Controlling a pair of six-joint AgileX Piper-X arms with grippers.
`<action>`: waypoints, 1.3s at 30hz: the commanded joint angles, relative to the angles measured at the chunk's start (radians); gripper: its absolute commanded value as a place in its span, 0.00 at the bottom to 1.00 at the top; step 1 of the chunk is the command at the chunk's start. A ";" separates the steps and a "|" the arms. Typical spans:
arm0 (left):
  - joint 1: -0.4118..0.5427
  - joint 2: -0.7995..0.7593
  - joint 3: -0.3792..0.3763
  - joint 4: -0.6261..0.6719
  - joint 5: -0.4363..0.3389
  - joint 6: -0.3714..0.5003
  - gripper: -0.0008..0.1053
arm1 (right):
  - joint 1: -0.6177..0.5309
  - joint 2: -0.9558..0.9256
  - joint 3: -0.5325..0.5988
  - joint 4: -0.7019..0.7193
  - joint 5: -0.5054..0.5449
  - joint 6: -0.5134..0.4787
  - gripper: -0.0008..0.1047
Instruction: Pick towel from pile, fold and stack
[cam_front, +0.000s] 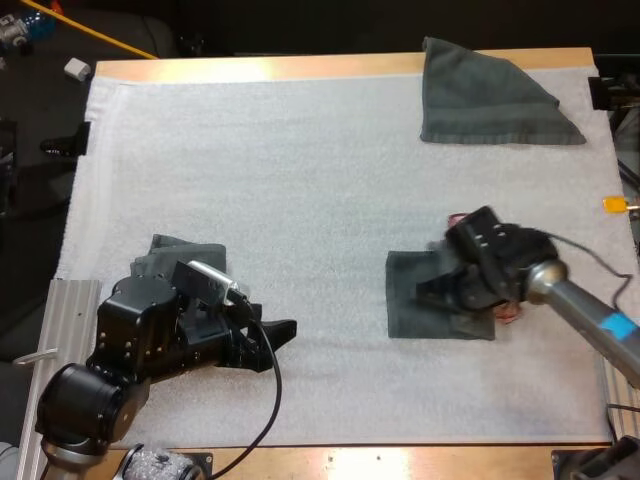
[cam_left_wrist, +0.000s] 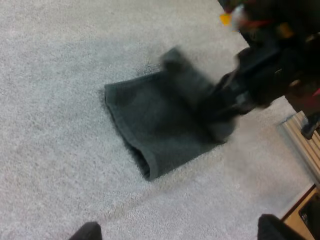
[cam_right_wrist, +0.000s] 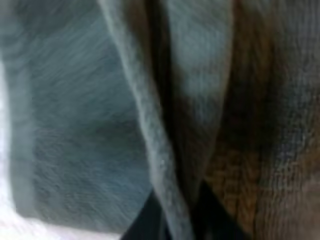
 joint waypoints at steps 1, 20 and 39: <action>-0.001 0.000 -0.004 0.007 0.020 -0.012 0.58 | 0.049 0.074 -0.008 -0.080 -0.066 0.119 0.01; -0.001 0.003 -0.005 0.013 0.017 -0.007 0.58 | 0.083 0.181 -0.011 -0.238 -0.259 0.239 0.53; 0.001 -0.001 -0.005 0.018 0.016 -0.002 0.58 | 0.222 0.196 -0.005 -0.322 -0.314 0.326 0.64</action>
